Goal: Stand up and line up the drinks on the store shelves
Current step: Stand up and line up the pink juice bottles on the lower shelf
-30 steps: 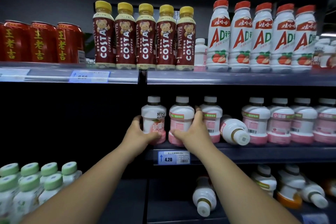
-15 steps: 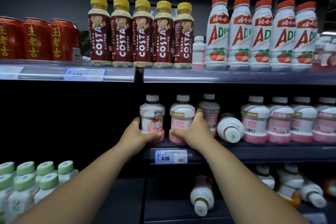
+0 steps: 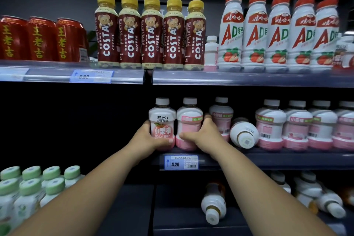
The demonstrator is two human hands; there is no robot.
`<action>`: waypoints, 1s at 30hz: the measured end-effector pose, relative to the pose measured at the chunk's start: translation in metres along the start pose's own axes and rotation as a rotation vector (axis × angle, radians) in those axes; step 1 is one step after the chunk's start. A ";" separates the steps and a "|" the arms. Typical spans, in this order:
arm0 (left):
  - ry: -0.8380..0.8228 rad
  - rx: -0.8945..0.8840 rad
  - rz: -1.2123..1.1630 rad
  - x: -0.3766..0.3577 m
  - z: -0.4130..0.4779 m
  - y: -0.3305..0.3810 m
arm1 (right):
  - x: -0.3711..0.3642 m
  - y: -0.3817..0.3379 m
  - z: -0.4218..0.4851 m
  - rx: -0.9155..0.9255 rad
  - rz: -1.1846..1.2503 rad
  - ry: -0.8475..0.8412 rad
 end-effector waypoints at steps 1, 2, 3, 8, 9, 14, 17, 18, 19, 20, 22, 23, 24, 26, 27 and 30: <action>0.017 -0.002 0.017 0.001 0.000 0.000 | 0.001 -0.001 0.000 -0.008 -0.002 -0.009; 0.034 -0.005 0.031 0.002 0.000 0.001 | 0.001 -0.001 0.000 -0.009 0.010 -0.037; 0.048 -0.011 0.046 0.004 0.000 0.002 | 0.000 0.001 0.001 -0.009 0.025 -0.065; 0.059 -0.031 0.037 0.013 -0.002 0.004 | 0.001 0.001 0.001 -0.012 0.027 -0.025; 0.057 -0.024 0.029 0.014 -0.004 0.004 | -0.001 0.001 0.001 -0.022 0.034 -0.053; 0.057 -0.006 -0.007 0.014 -0.010 -0.001 | -0.010 -0.009 -0.005 -0.030 -0.032 -0.025; 0.084 -0.017 0.013 0.015 -0.012 0.000 | -0.007 -0.007 -0.005 -0.012 -0.038 0.015; 0.076 -0.013 0.011 0.015 -0.013 -0.001 | -0.005 -0.005 -0.004 -0.017 0.000 -0.010; 0.056 -0.008 0.006 0.014 -0.014 -0.002 | -0.002 -0.002 -0.003 -0.024 0.046 -0.042; 0.031 -0.003 -0.004 0.012 -0.014 -0.003 | 0.000 0.000 -0.004 -0.029 0.092 -0.078; -0.003 0.006 -0.013 0.007 -0.016 -0.006 | 0.002 -0.001 -0.007 -0.031 0.128 -0.103; -0.002 0.005 -0.004 0.005 -0.017 -0.006 | 0.001 0.000 -0.007 -0.039 0.104 -0.081; 0.005 0.002 0.011 0.004 -0.018 -0.005 | 0.001 0.001 -0.006 -0.051 0.067 -0.047; 0.016 0.007 0.054 0.005 -0.020 -0.005 | 0.001 0.002 -0.007 -0.064 0.011 0.013; 0.015 0.015 0.069 0.005 -0.021 -0.006 | 0.001 0.003 -0.007 -0.067 0.014 0.013; 0.027 0.031 0.085 0.006 -0.022 -0.006 | 0.000 0.002 -0.007 -0.064 0.045 -0.067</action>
Point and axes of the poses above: each hand's wrist, its own z-axis towards the middle knuckle, its own x-axis out of the back of the hand, y = z × x, the point moved 6 cm from there along z, towards the middle knuckle, and after that the axes turned 5 degrees about -x, right-handed, at the moved point
